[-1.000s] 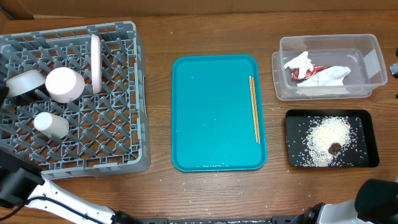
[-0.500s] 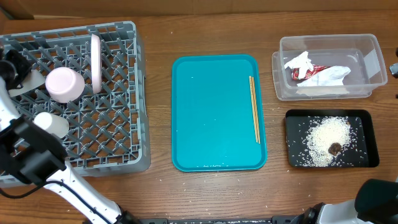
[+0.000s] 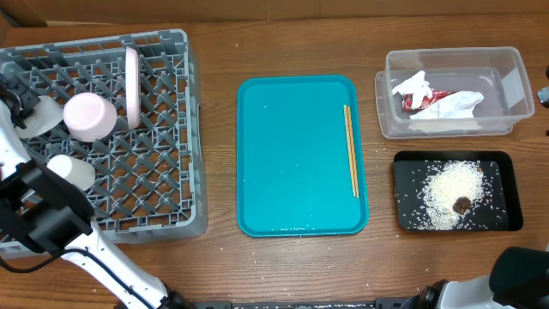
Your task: Sort waste into correct bins and load items into the dishwasher
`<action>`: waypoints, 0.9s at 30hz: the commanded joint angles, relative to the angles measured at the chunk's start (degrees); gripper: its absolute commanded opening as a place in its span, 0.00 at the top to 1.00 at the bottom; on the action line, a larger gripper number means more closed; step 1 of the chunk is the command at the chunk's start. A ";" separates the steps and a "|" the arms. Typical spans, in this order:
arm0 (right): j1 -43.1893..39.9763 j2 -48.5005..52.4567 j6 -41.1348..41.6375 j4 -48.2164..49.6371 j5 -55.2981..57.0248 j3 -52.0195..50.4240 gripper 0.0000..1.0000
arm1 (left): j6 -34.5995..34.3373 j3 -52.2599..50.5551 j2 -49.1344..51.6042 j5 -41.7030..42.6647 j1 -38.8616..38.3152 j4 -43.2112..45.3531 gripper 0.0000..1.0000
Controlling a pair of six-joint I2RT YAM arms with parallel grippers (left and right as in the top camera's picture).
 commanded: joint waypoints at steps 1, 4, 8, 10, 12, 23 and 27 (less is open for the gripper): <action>-0.04 -0.07 -0.17 0.15 0.63 1.14 0.00 | 0.83 0.04 -1.62 2.23 0.17 -2.69 0.96; -0.07 -0.07 -0.17 0.13 0.63 1.14 0.00 | -0.22 0.07 -1.86 3.76 0.17 -5.25 0.96; -0.07 -0.07 -0.17 0.13 0.63 1.14 0.00 | -0.70 0.07 -3.61 3.58 0.20 -7.19 0.96; -0.07 -0.07 -0.17 0.13 0.63 1.14 0.00 | -2.01 0.07 -5.27 3.61 0.20 -7.02 0.96; -0.07 -0.07 -0.17 0.13 0.63 1.14 0.00 | -4.61 0.07 -7.32 3.76 0.20 -6.47 0.96; -0.07 -0.07 -0.17 0.13 0.63 1.14 0.00 | -6.43 0.07 -15.04 12.61 -0.07 -0.50 0.96; -0.07 -0.07 -0.17 0.13 0.63 1.14 0.00 | -6.29 0.04 -12.02 8.57 -0.09 -1.86 0.96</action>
